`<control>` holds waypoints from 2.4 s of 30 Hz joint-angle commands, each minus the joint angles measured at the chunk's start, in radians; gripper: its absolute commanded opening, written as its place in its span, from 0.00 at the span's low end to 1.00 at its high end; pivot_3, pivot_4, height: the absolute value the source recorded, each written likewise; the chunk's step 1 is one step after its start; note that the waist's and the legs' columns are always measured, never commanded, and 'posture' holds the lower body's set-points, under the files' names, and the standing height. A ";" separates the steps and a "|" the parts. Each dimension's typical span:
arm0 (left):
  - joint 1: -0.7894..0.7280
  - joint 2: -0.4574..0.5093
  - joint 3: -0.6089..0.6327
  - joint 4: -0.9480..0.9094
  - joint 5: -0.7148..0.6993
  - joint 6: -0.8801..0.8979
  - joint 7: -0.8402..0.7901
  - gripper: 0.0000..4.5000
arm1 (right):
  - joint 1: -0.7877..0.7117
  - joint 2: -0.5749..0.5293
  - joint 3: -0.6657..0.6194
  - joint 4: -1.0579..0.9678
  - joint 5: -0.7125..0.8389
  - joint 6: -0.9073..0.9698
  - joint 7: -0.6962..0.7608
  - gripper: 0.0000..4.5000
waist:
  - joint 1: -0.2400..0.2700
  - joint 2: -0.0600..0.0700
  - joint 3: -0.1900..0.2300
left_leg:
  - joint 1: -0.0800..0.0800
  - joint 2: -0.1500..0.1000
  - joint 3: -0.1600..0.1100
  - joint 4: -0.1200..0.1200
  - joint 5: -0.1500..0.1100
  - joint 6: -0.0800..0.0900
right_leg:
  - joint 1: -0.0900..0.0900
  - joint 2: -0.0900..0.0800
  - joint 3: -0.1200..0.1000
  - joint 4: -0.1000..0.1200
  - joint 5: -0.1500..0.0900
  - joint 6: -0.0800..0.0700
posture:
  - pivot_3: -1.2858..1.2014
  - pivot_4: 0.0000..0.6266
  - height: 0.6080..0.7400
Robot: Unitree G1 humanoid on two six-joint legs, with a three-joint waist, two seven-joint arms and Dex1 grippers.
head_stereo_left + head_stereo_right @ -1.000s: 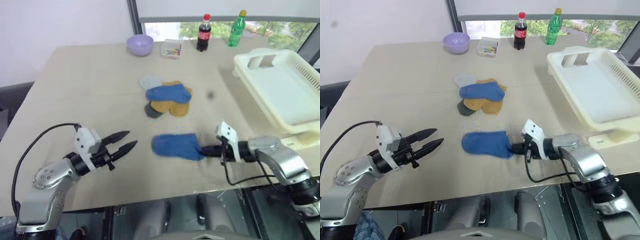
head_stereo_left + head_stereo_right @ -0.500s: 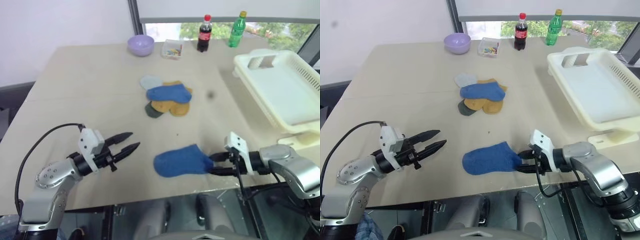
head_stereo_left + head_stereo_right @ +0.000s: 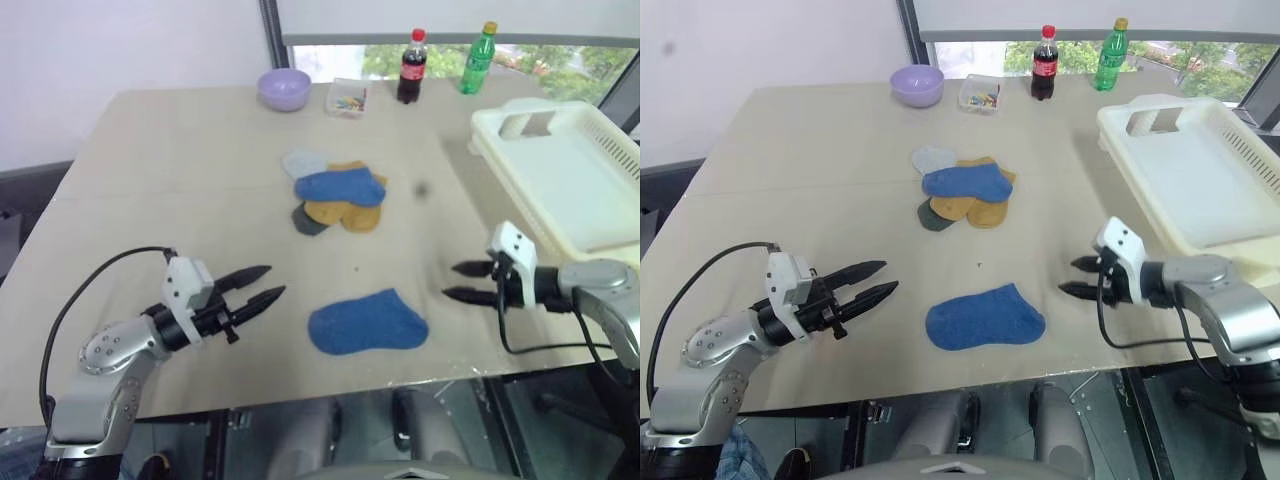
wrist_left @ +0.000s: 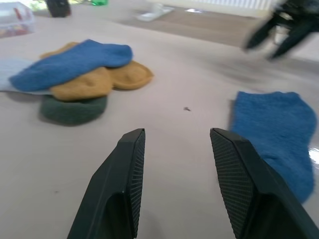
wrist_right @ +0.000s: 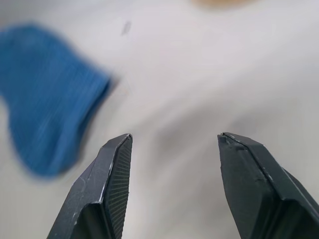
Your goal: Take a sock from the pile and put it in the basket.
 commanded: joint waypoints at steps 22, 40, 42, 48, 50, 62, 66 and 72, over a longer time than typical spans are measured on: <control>-0.249 -0.081 0.022 0.213 0.109 -0.111 0.199 0.50 | -0.673 0.595 -0.113 1.124 -0.154 -0.342 -0.351 0.62 | -0.036 0.002 0.002 | 0.001 -0.001 0.002 -0.003 0.002 -0.003 | -0.003 0.001 0.003 0.001 0.009 -0.006 | 0.52 0.24 0.94; -0.236 -0.091 0.003 0.193 0.128 -0.111 0.207 0.50 | -0.748 0.677 -0.159 1.278 -0.187 -0.424 -0.366 0.62 | -0.051 0.003 0.002 | 0.001 -0.001 0.002 -0.003 0.002 -0.003 | -0.004 0.001 0.003 0.003 0.009 -0.006 | 0.52 0.24 0.94; -0.232 -0.093 0.002 0.187 0.127 -0.109 0.209 0.50 | -0.749 0.683 -0.157 1.281 -0.192 -0.425 -0.362 0.62 | -0.051 0.003 0.002 | 0.001 -0.001 0.002 -0.003 0.002 -0.003 | -0.004 0.001 0.004 0.003 0.009 -0.006 | 0.52 0.24 0.94; -0.231 -0.090 0.001 0.185 0.129 -0.107 0.209 0.50 | -0.753 0.690 -0.167 1.279 -0.192 -0.444 -0.369 0.36 | -0.051 0.003 0.002 | 0.001 -0.001 0.002 -0.003 0.002 -0.003 | -0.004 0.001 0.004 0.003 0.009 -0.006 | 0.52 0.24 0.94; -0.232 -0.090 0.001 0.186 0.129 -0.107 0.210 0.50 | -0.753 0.687 -0.170 1.278 -0.192 -0.447 -0.370 0.14 | -0.051 0.003 0.002 | 0.001 -0.001 0.002 -0.003 0.002 -0.003 | -0.004 0.001 0.004 0.003 0.009 -0.006 | 0.52 0.24 0.94; -0.232 -0.095 -0.019 0.186 0.146 -0.109 0.205 0.50 | -0.689 0.673 -0.155 1.090 -0.186 -0.363 -0.327 0.01 | -0.050 0.003 0.002 | 0.001 -0.001 0.002 -0.003 0.002 -0.003 | -0.004 0.001 0.004 0.003 0.009 -0.006 | 0.52 0.24 0.94; -0.216 -0.089 -0.021 0.177 0.148 -0.109 0.199 0.50 | -0.564 0.647 -0.113 0.793 -0.151 -0.134 -0.292 0.01 | -0.048 0.003 0.002 | 0.001 -0.001 0.000 -0.003 0.002 -0.003 | -0.004 0.001 0.003 0.003 0.009 -0.006 | 0.52 0.24 0.94; -0.209 -0.087 -0.037 0.177 0.151 -0.111 0.188 0.50 | -0.368 0.574 -0.051 0.342 -0.069 0.246 -0.307 0.01 | -0.045 0.004 0.002 | -0.001 -0.001 -0.001 -0.003 0.001 -0.003 | -0.005 0.001 0.002 0.003 0.009 -0.006 | 0.52 0.24 0.94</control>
